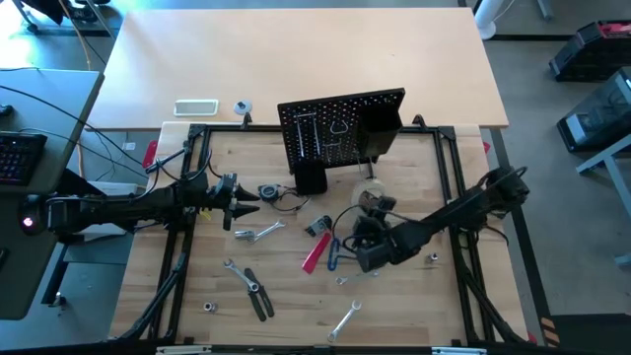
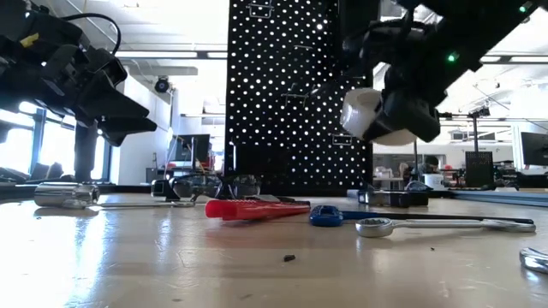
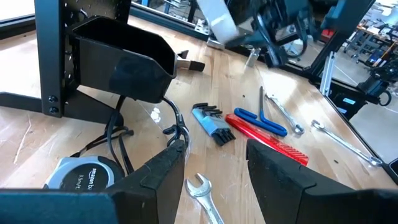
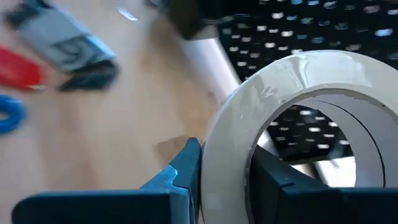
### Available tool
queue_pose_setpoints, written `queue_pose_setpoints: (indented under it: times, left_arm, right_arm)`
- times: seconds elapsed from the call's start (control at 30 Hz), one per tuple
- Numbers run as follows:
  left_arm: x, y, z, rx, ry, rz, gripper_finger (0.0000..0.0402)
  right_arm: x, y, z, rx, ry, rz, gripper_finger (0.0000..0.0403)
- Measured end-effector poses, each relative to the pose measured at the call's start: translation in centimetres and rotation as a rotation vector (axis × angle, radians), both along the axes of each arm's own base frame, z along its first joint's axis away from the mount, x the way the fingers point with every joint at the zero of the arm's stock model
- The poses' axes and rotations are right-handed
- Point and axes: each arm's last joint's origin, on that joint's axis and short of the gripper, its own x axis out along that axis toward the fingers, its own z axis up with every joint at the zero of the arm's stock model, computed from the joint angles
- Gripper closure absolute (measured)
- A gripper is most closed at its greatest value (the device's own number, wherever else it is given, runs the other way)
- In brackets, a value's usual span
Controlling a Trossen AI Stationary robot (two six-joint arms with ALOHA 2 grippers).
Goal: Hang tools onto peg board
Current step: Hang the white tape on the pegboard
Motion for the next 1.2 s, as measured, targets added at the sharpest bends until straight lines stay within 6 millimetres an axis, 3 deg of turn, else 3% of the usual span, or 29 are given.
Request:
queue_pose_setpoints:
  times: [0.3,0.53,0.87,1.2]
  left_arm:
    - [0.0,0.0,0.0,0.000,0.000,0.000,0.0239]
    - [0.0,0.0,0.0,0.000,0.000,0.000,0.0239]
    - [0.0,0.0,0.0,-0.001,0.000,0.000,0.0239]
    - [0.0,0.0,0.0,0.000,0.000,0.000,0.0239]
  right_arm:
    - [-0.7,-2.5,-0.6,-0.083,0.033,-0.104,0.0325]
    - [-1.5,-2.6,-2.4,-0.126,-0.019,-0.093,0.0325]
    - [-0.6,-2.3,-2.2,-0.179,-0.025,-0.035,0.0326]
    - [-1.3,-2.5,-4.3,-0.185,-0.152,-0.021,0.0326]
